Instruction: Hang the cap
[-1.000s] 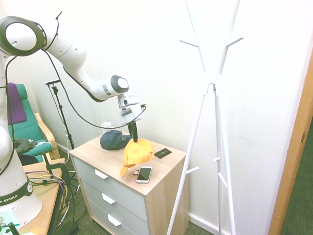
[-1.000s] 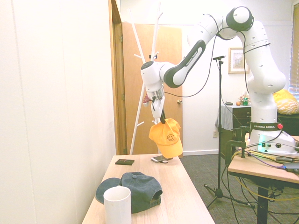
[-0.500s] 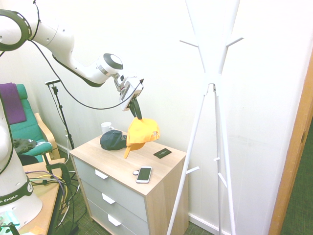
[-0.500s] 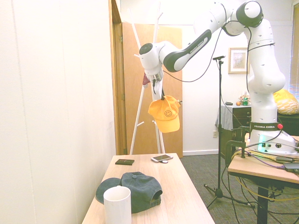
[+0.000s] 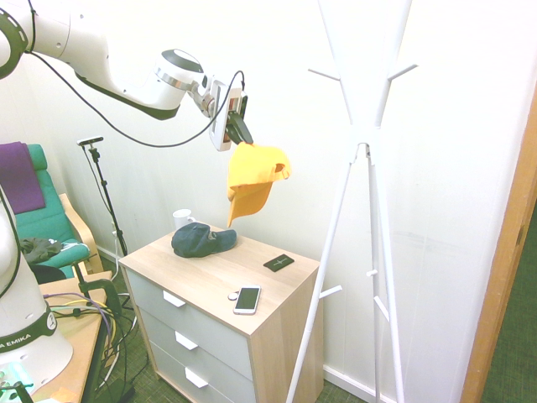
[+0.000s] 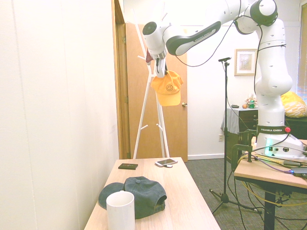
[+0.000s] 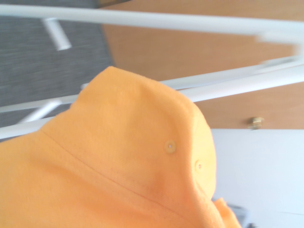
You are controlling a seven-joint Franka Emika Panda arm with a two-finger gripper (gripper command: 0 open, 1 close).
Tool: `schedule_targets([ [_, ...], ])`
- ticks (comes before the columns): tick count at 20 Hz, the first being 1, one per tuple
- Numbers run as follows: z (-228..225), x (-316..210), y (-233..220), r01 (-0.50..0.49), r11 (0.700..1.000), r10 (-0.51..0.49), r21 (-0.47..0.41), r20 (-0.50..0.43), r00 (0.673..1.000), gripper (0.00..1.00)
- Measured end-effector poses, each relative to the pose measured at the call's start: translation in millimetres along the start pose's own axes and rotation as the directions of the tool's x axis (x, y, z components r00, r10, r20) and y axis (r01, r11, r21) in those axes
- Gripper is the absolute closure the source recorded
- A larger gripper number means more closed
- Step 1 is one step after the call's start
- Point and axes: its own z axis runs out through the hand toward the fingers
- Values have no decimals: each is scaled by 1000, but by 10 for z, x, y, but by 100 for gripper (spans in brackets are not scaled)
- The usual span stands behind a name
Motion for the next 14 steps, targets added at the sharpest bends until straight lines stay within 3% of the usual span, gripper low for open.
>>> schedule_targets([
  [6, -191, 414, 331, 8, 997, -14, -75, -90, 996, 100],
  [14, -594, 814, 706, -14, 995, -4, -96, -181, 983, 100],
])
